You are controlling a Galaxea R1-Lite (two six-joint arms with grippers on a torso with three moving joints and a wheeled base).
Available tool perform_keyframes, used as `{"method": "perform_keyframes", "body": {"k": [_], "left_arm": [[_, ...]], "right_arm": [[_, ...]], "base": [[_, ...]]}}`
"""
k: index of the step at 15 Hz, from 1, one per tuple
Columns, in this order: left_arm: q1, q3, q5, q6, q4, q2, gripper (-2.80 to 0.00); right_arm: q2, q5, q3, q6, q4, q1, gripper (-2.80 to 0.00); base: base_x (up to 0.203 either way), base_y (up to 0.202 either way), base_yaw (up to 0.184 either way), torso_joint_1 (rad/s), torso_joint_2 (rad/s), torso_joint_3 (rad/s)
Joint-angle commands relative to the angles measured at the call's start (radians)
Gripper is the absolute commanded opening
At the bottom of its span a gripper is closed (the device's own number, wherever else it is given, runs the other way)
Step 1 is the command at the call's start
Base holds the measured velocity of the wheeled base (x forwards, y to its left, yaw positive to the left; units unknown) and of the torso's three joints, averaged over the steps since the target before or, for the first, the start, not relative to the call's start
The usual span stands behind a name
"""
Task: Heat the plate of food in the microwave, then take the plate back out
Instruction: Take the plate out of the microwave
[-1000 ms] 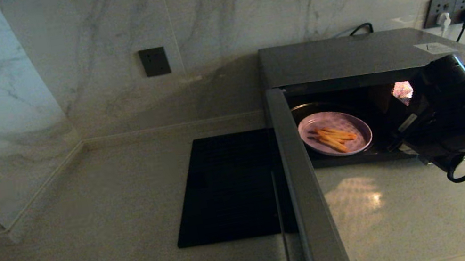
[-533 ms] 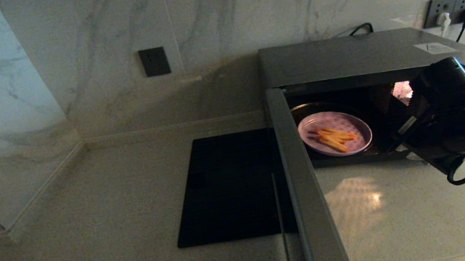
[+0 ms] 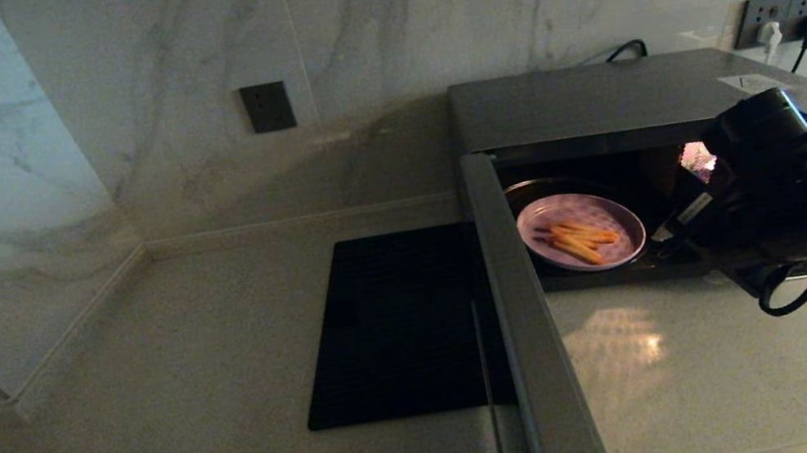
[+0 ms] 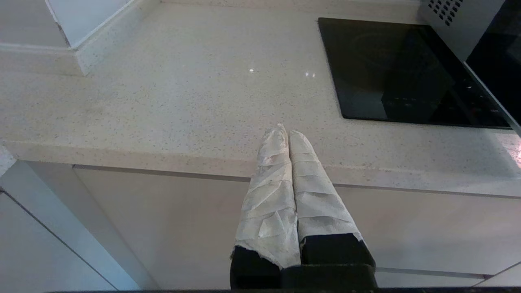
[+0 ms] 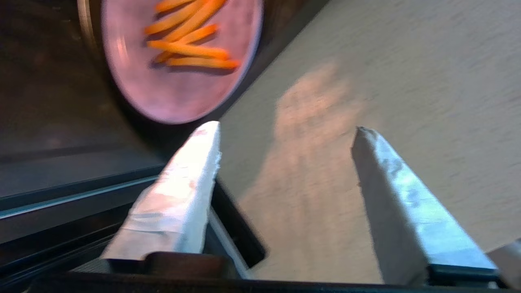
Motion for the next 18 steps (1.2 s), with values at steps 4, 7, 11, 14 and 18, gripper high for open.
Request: {"method": "perform_keyframes", "body": {"k": [4,7,11,14,18], "left_arm": [[0.0,0.0,0.0,-0.001,-0.001,0.0,-2.8],[0.002,0.0,0.0,-0.001,-0.001,0.0,-2.8],[0.002,0.0,0.0,-0.001,-0.001,0.0,-2.8],[0.002,0.0,0.0,-0.001,-0.001,0.0,-2.8],[0.002,0.0,0.0,-0.001,-0.001,0.0,-2.8]], "right_arm": [[0.108,-0.166,-0.055,0.059,0.02,0.076,0.0],[0.183,-0.276,-0.158,0.134,0.118,0.072,0.0],[0.247,-0.272,-0.219,0.163,0.146,0.068,0.0],[0.223,-0.243,-0.133,0.147,0.144,0.069,0.0],[0.179,-0.172,-0.048,0.019,0.141,0.073,0.0]], "base": [[0.0,0.0,0.0,0.0,0.0,0.0],[0.0,0.0,0.0,0.0,0.0,0.0],[0.0,0.0,0.0,0.0,0.0,0.0],[0.0,0.0,0.0,0.0,0.0,0.0],[0.0,0.0,0.0,0.0,0.0,0.0]]}}
